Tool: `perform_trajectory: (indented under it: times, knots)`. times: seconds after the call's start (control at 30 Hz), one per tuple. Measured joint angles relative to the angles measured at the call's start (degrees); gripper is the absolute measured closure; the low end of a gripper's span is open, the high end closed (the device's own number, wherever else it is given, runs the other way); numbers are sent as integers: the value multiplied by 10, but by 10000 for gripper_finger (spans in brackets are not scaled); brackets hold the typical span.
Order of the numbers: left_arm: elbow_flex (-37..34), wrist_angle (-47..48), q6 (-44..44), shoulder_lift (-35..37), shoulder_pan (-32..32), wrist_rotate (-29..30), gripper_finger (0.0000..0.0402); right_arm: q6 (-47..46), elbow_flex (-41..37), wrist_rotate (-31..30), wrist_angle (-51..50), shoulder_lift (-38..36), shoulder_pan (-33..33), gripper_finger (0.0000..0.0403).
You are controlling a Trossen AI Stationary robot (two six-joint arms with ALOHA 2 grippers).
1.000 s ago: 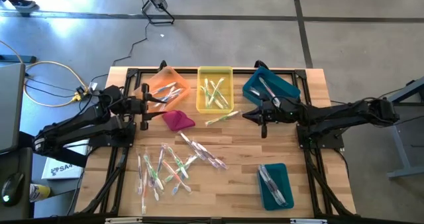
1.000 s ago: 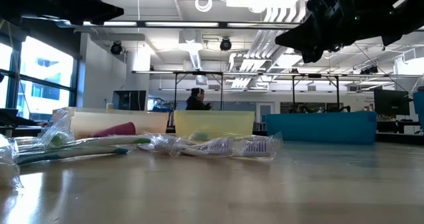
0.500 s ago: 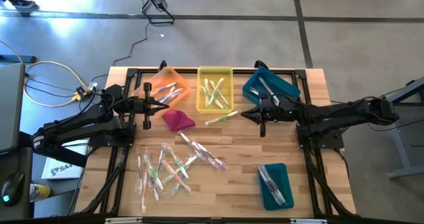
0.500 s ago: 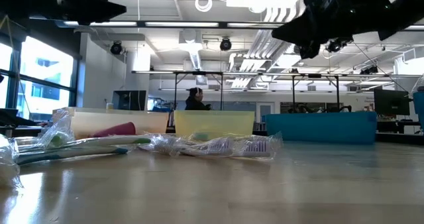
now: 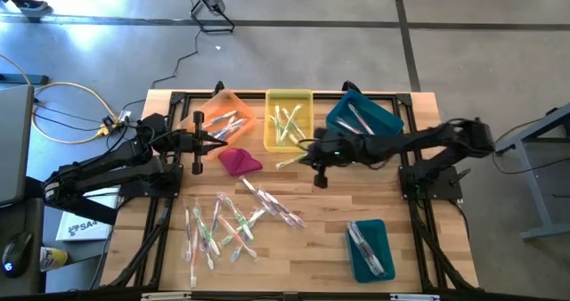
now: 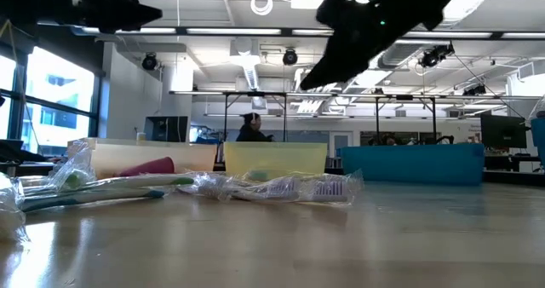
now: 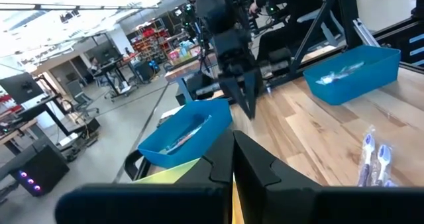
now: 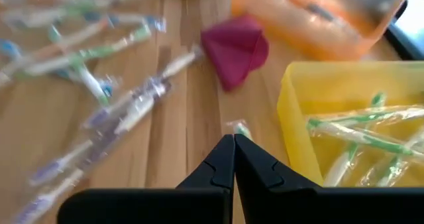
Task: Pick & Place Toothbrushes
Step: Put the green toothbrush into the yellow bin
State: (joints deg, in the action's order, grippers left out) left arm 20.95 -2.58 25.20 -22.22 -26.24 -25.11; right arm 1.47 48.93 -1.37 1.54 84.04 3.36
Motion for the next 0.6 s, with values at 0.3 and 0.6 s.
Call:
perform_trajectory:
  times: [0.3, 0.6]
  knots:
    - [0, 7, -17, 0, 0, 1, 401, 49, 152, 16, -122, 128, 0, 399]
    - [0, 14, -17, 0, 0, 1, 401, 93, 232, 13, -159, 203, 1, 399]
